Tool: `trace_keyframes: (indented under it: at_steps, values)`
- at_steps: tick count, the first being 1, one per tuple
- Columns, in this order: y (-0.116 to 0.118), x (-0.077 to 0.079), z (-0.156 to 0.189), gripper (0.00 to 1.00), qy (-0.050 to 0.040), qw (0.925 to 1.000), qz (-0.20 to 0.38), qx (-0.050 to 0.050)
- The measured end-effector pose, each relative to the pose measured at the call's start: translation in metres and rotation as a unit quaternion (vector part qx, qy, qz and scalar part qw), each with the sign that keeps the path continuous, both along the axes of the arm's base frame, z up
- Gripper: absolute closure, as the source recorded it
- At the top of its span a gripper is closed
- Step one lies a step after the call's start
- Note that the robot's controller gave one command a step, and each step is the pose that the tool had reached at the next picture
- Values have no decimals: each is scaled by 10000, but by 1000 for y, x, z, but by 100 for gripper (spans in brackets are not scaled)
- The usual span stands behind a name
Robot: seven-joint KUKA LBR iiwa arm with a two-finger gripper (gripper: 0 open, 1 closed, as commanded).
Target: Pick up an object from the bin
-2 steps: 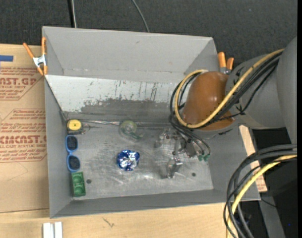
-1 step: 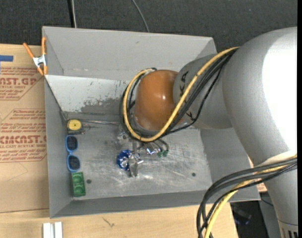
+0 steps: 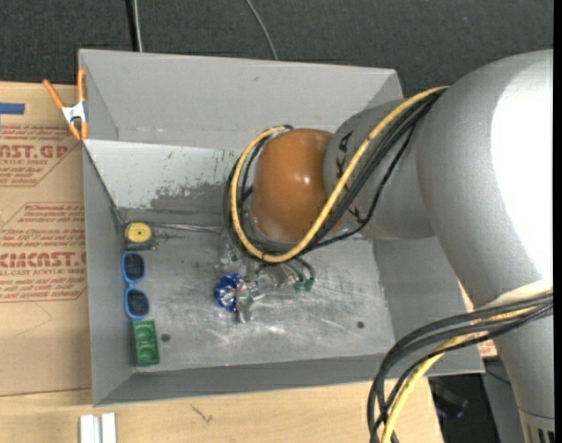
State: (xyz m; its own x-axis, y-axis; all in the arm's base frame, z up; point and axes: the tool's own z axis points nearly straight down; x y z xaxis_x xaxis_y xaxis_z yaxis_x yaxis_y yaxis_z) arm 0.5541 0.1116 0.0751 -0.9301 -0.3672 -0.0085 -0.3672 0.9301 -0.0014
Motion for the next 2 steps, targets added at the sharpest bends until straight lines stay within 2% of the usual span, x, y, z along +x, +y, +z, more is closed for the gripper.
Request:
trace_keyframes:
  at_steps: [1, 2]
  values:
    - [-1, -3, 125, 100, -11, 9985, 554, -2]
    - [-23, -19, 206, 100, 7, 9728, 2317, -19]
